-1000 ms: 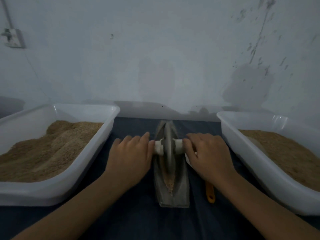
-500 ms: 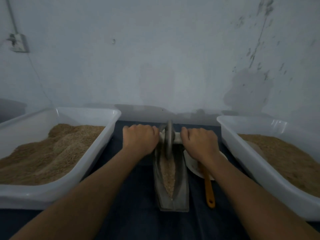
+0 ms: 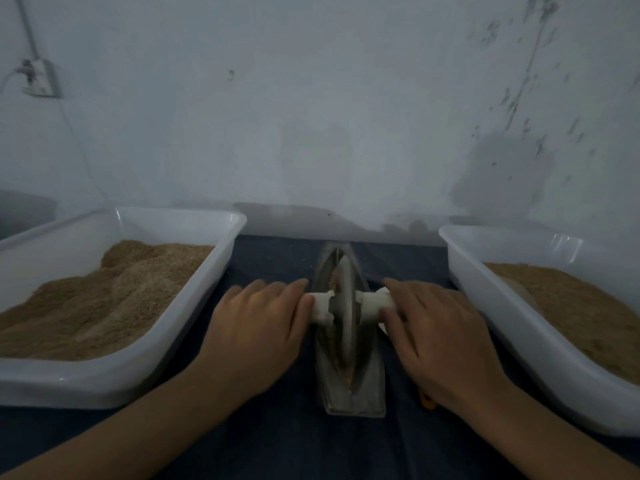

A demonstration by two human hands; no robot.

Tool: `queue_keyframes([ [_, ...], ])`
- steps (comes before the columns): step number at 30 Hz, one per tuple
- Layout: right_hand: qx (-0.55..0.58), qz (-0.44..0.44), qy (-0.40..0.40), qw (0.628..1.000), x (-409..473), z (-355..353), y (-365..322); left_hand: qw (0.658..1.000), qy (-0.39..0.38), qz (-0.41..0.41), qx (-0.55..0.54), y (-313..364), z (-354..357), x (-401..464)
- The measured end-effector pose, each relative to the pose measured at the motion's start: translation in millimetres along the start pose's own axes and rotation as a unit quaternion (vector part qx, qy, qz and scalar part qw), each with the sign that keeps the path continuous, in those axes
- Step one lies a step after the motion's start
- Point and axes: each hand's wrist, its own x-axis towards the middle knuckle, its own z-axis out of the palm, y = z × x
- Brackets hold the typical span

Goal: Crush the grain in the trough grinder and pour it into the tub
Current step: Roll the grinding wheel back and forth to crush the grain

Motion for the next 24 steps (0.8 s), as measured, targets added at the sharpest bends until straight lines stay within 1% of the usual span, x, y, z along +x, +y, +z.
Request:
queue_keyframes([
  [2, 0.003, 0.013, -0.012, 1.0, 4, 5, 2, 1.0, 0.01, -0.001, 0.018, 3, 6, 8],
  [5, -0.001, 0.061, -0.073, 0.995, 30, 17, 6, 0.996, 0.001, -0.006, 0.089, 2, 25, 38],
  [8, -0.06, 0.09, -0.101, 0.989, 68, 37, 9, 0.986, -0.046, -0.002, 0.157, -5, 44, 73],
  [10, -0.068, 0.121, -0.125, 0.982, 91, 52, 13, 0.982, -0.074, -0.023, 0.173, -10, 53, 94],
  [13, -0.099, 0.127, -0.154, 0.975, 103, 60, 15, 0.982, -0.08, -0.033, 0.169, -11, 58, 104],
  [15, -0.115, 0.112, -0.139, 0.977, 95, 53, 11, 0.982, -0.079, -0.014, 0.171, -10, 53, 92],
  [18, -0.113, 0.081, -0.095, 0.986, 68, 33, -1, 0.989, -0.074, -0.004, 0.127, -9, 40, 59],
  [21, -0.039, 0.057, -0.053, 0.996, 36, 14, -6, 0.999, -0.026, -0.007, 0.034, -9, 24, 25],
  [24, 0.018, 0.038, -0.025, 0.999, 9, 2, -5, 0.999, 0.011, 0.031, 0.012, -2, 8, 1],
])
